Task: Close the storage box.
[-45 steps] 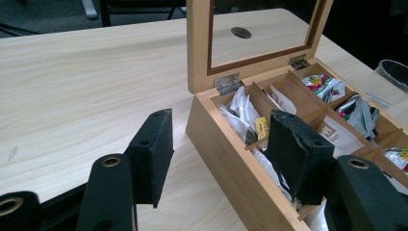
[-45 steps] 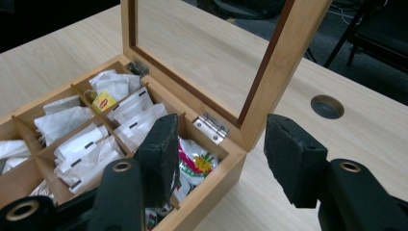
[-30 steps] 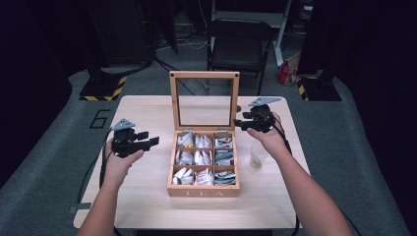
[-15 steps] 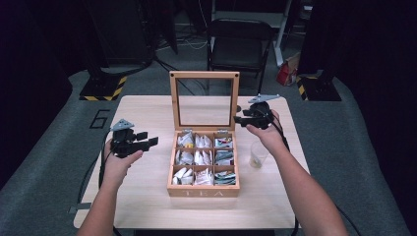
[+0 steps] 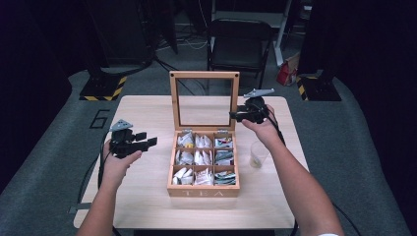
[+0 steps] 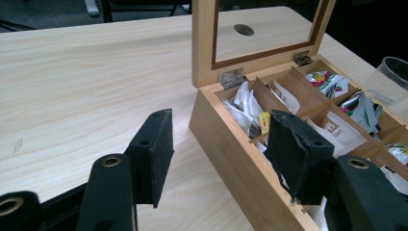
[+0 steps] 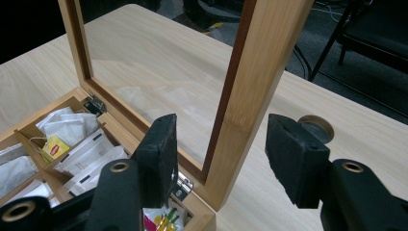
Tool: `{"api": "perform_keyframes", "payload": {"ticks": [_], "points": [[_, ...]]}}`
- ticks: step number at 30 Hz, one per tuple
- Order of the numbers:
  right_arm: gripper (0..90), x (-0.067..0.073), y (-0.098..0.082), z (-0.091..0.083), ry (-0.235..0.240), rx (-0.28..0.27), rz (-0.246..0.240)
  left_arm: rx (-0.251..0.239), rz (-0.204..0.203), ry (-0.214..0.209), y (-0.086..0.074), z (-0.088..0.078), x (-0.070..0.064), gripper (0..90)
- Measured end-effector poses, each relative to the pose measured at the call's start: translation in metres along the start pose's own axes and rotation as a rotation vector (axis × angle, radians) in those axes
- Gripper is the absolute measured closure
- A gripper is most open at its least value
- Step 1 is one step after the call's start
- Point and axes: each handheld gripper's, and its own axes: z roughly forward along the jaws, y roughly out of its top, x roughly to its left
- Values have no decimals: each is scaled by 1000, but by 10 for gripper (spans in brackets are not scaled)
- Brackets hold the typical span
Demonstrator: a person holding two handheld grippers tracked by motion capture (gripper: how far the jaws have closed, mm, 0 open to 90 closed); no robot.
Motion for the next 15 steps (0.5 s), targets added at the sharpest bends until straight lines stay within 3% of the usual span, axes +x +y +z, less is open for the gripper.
{"api": "perform_keyframes", "payload": {"ticks": [15], "points": [[446, -7, 0, 14, 8, -4, 42, -1, -12, 1, -2, 0, 1, 423]]}}
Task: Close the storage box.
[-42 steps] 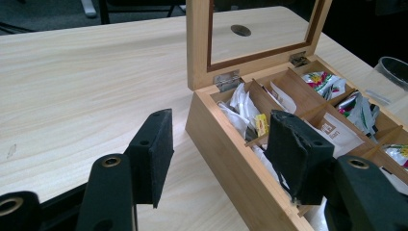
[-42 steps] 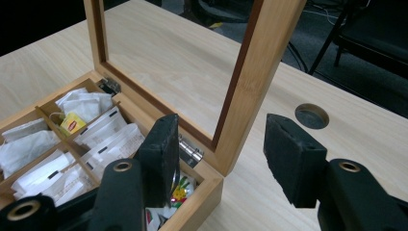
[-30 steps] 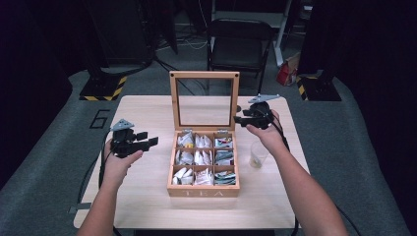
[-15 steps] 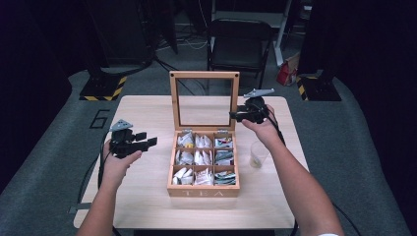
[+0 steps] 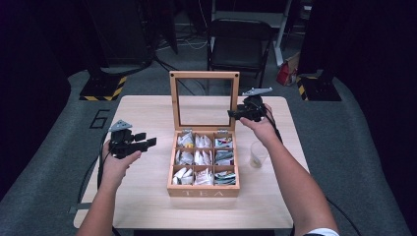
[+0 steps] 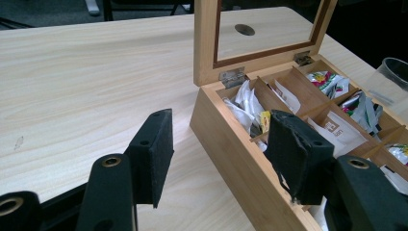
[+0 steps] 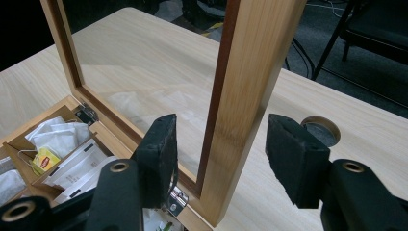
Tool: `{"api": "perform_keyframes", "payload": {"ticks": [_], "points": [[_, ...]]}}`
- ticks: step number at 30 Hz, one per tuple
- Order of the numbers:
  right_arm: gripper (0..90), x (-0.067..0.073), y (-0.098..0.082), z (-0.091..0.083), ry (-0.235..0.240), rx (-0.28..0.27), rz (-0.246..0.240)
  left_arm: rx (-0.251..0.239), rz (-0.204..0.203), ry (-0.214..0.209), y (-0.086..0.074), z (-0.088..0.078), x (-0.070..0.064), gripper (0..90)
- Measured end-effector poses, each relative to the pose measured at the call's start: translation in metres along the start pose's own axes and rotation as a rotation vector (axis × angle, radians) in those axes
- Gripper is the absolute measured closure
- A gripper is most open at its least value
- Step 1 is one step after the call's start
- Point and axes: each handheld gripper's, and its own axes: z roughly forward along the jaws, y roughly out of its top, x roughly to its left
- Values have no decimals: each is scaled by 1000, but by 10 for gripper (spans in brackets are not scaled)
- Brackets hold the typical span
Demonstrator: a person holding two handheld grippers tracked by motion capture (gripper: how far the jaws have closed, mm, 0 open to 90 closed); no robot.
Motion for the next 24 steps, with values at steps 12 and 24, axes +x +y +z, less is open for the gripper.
{"api": "perform_keyframes", "payload": {"ticks": [12, 24], "points": [[429, 4, 8, 4, 0, -7, -20, -7, -3, 2, -1, 0, 0, 424], [470, 2, 13, 4, 10, -9, -25, 2, 2, -3, 0, 0, 0, 424]]}}
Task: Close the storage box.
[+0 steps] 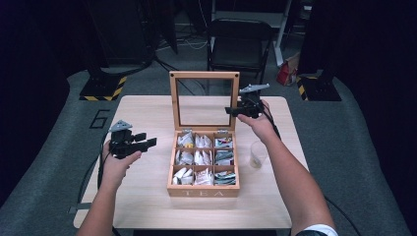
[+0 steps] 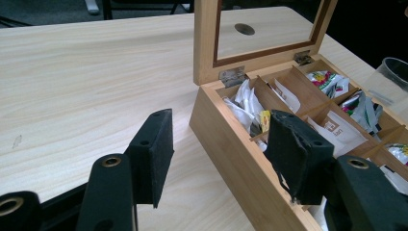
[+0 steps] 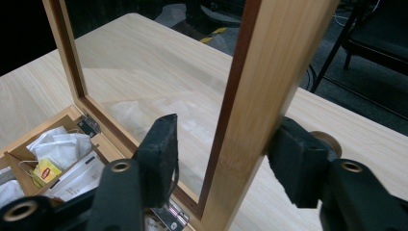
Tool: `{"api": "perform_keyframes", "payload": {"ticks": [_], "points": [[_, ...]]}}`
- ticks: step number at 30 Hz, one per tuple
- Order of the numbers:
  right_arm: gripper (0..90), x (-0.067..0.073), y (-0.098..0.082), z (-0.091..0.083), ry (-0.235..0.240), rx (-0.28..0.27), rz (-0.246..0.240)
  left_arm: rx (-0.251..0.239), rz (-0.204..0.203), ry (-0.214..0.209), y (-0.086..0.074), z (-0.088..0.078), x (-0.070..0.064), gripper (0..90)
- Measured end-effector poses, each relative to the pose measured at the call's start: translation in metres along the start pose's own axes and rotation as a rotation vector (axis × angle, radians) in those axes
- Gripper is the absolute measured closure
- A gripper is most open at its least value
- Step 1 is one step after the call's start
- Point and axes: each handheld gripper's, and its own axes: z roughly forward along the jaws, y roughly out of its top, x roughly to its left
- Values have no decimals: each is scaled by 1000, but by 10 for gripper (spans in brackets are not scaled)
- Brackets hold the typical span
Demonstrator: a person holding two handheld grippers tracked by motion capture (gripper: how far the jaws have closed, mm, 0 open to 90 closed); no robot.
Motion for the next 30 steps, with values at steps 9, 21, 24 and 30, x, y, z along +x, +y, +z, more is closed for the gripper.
{"api": "perform_keyframes", "payload": {"ticks": [9, 21, 24, 30], "points": [[582, -2, 1, -9, 12, 15, 25, 5, 13, 1, 1, 1, -1, 424], [650, 9, -5, -26, 18, 14, 6, -1, 24, -13, 12, 4, -10, 426], [644, 13, -7, -30, 15, 12, -7, -3, 32, -17, 18, 5, -13, 428], [632, 20, -12, -36, 23, 12, -27, 8, 86, -16, 34, 12, -18, 438]]}}
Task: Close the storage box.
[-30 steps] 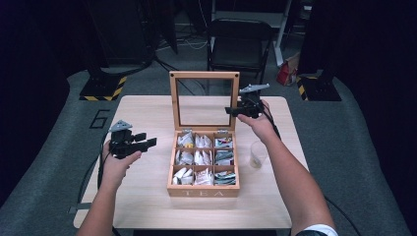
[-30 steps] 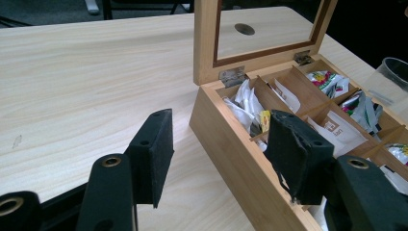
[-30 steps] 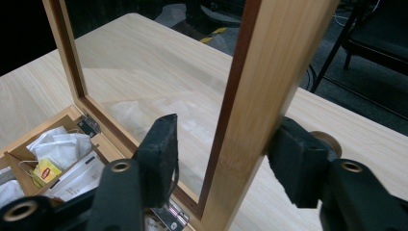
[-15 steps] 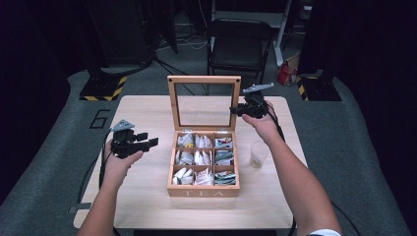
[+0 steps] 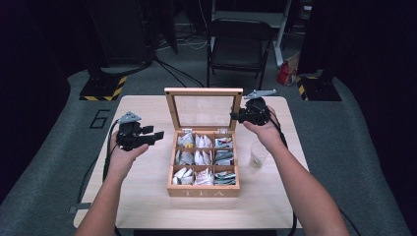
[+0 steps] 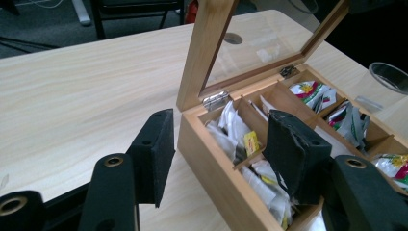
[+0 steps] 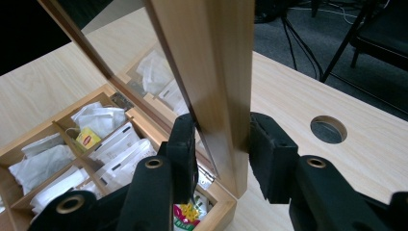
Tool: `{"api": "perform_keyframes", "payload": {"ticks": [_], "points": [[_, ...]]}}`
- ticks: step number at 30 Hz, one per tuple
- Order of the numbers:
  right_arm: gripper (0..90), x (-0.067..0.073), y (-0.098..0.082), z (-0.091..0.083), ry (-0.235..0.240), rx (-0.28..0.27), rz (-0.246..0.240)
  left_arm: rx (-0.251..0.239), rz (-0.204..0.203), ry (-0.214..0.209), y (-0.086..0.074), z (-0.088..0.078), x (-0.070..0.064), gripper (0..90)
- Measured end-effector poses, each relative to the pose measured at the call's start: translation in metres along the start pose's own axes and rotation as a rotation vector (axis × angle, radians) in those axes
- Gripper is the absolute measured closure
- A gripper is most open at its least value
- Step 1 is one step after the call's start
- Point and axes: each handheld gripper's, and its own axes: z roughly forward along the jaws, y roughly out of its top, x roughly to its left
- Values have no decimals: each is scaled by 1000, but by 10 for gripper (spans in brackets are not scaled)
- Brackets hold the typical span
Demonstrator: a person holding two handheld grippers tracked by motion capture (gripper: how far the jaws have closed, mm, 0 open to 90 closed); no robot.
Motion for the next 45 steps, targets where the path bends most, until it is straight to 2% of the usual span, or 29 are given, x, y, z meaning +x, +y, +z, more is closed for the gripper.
{"api": "perform_keyframes", "payload": {"ticks": [5, 11, 21, 33, 37, 45], "points": [[626, 3, -3, -3, -1, -8, -21, 4, 22, -7, 22, 3, 0, 460], [621, 6, -5, -5, 3, -7, -18, 6, 63, -8, 48, 6, -4, 469], [607, 8, -9, -7, 15, -17, -33, -31, 120, -11, 74, 3, -18, 499], [596, 11, -14, -10, 17, -25, -33, -47, 154, -29, 80, -7, -29, 566], [579, 12, -15, -12, 23, -33, -29, -43, 172, -19, 77, -8, -34, 585], [520, 15, -19, -23, 42, -39, -25, -45, 176, -22, 70, -12, -38, 588]]}}
